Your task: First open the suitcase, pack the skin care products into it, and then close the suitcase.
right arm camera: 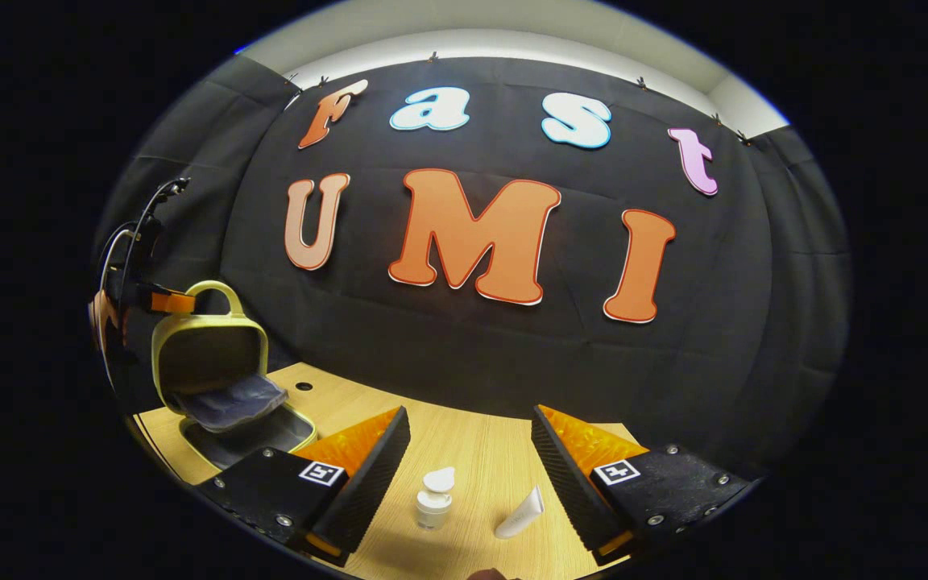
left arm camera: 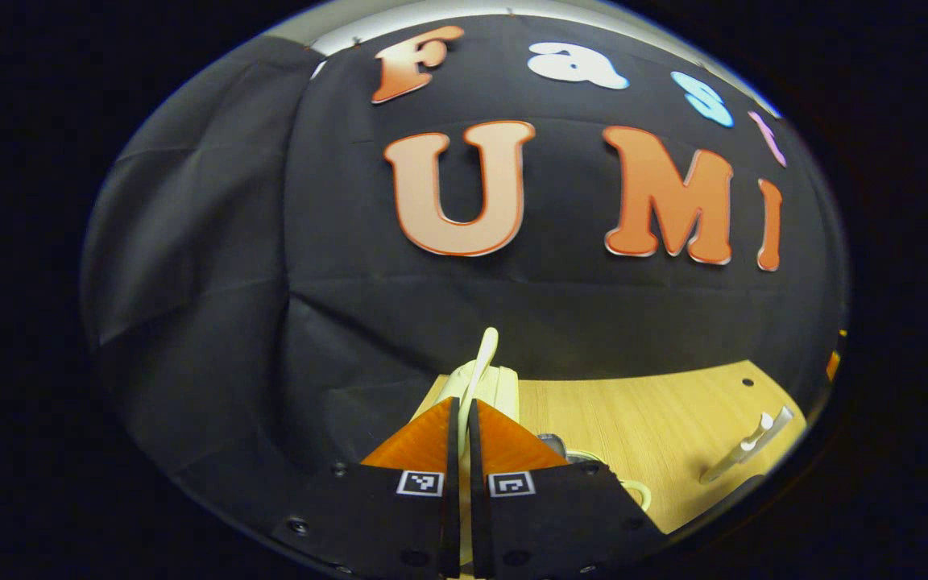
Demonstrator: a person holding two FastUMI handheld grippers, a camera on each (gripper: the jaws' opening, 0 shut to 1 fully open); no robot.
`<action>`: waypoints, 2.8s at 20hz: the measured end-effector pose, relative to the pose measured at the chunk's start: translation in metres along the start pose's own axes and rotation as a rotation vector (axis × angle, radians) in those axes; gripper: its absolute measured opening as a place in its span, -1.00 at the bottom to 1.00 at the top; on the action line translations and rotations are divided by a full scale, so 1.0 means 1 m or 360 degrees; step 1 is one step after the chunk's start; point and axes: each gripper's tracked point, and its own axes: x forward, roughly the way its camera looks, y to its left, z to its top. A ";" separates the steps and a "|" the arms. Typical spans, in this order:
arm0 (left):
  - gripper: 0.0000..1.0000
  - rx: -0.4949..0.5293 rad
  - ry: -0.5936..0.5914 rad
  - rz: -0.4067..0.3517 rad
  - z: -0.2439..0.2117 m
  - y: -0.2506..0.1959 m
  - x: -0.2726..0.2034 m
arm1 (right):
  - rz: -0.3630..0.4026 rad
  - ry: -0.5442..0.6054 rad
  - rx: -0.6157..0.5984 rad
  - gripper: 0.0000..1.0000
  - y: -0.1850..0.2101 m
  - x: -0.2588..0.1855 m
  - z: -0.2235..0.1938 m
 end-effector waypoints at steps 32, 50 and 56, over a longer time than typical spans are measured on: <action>0.58 -0.0383 0.0234 0.0400 -0.123 0.226 0.063 | -0.0087 0.0068 0.0036 0.94 -0.004 0.014 -0.003; 0.95 0.0043 -0.0388 -0.0099 0.028 -0.053 -0.020 | -0.0039 0.0039 0.0085 0.94 -0.061 0.005 -0.026; 0.95 0.0139 -0.0434 -0.0223 0.019 -0.136 -0.043 | -0.0022 0.0046 0.0133 0.94 -0.067 -0.003 -0.035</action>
